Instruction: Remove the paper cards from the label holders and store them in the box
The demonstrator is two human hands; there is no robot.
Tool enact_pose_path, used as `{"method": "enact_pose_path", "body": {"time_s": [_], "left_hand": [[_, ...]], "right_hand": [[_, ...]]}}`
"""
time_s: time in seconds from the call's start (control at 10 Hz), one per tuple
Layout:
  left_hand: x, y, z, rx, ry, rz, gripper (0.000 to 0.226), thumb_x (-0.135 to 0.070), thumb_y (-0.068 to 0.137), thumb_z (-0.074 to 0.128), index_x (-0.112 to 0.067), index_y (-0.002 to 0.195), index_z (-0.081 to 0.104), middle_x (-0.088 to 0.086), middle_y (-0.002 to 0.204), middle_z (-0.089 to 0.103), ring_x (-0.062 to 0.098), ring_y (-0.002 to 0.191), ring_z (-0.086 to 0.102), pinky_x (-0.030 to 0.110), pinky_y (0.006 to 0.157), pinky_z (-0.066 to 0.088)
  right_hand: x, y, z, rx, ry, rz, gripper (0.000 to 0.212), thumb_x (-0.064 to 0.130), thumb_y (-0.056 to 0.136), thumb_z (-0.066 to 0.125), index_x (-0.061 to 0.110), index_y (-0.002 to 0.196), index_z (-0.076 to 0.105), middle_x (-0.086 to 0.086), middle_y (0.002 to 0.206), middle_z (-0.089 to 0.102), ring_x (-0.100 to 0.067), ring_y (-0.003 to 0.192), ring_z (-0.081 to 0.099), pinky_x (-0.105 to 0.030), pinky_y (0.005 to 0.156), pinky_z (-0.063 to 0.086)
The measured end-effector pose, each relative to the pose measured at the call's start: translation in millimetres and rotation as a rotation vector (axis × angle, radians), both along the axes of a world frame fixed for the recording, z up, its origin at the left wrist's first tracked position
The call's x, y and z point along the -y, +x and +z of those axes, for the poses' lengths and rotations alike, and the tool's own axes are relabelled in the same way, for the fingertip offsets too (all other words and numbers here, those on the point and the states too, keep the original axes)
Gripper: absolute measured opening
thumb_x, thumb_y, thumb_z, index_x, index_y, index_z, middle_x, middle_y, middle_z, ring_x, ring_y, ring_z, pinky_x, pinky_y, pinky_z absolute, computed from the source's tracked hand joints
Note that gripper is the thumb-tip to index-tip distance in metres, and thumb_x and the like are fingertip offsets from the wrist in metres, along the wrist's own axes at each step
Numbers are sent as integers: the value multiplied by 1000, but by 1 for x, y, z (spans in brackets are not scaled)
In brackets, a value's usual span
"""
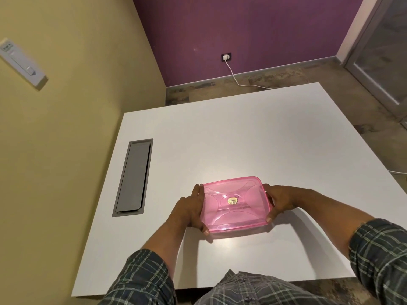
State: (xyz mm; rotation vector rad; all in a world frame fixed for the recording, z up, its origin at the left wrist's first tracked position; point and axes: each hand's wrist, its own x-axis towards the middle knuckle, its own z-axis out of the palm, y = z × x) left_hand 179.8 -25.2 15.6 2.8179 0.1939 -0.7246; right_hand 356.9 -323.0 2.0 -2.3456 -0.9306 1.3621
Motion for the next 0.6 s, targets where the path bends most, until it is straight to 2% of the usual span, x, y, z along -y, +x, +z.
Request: {"method": "enact_pose_path", "body": {"time_s": [0.1,0.2,0.3,0.4,0.5,0.6], "left_hand": [[-1,2,-1,15,40,-32,161,-74,25,86,-6,149,9,7,147,40,37,93,67,36,77,52],[-2,4,-1,40,72,-51,161,-75,24,85,-5,149,11,8,144,40,35,95,67,38,78,54],[1,5,3,82,151,-105,158,-74,24,86,-5,148,16,8,144,37,31,112,61,43,89,52],[-1,4,8,114,170,-142,159,-79,29,82,-4,152,15,10,155,29,29,137,42,44,106,41],[-11,10,27,177,167,-99,158,-95,44,61,-5,158,-3,10,167,-2,24,154,2,45,123,13],[-23,21,37,313,219,-53,148,-98,57,48,-6,157,-9,9,165,-14,24,153,-10,46,124,6]], "right_hand": [[0,-4,6,76,-51,58,116,65,49,90,30,143,31,9,120,64,-17,104,64,-35,93,53],[0,-3,8,69,-59,36,122,68,45,90,31,145,30,8,116,66,-22,99,69,-41,90,57],[2,-8,9,97,-67,20,133,76,41,87,31,150,24,5,115,67,-28,87,74,-45,80,61],[7,-13,12,200,-111,45,140,85,49,77,30,158,8,8,137,60,-24,99,72,-40,87,58],[8,-16,18,491,-25,-20,123,91,70,50,30,161,-6,11,155,44,-18,130,56,-36,104,45],[5,-5,20,710,136,-136,100,83,85,33,29,162,0,7,161,35,-18,140,45,-35,109,40]]}}
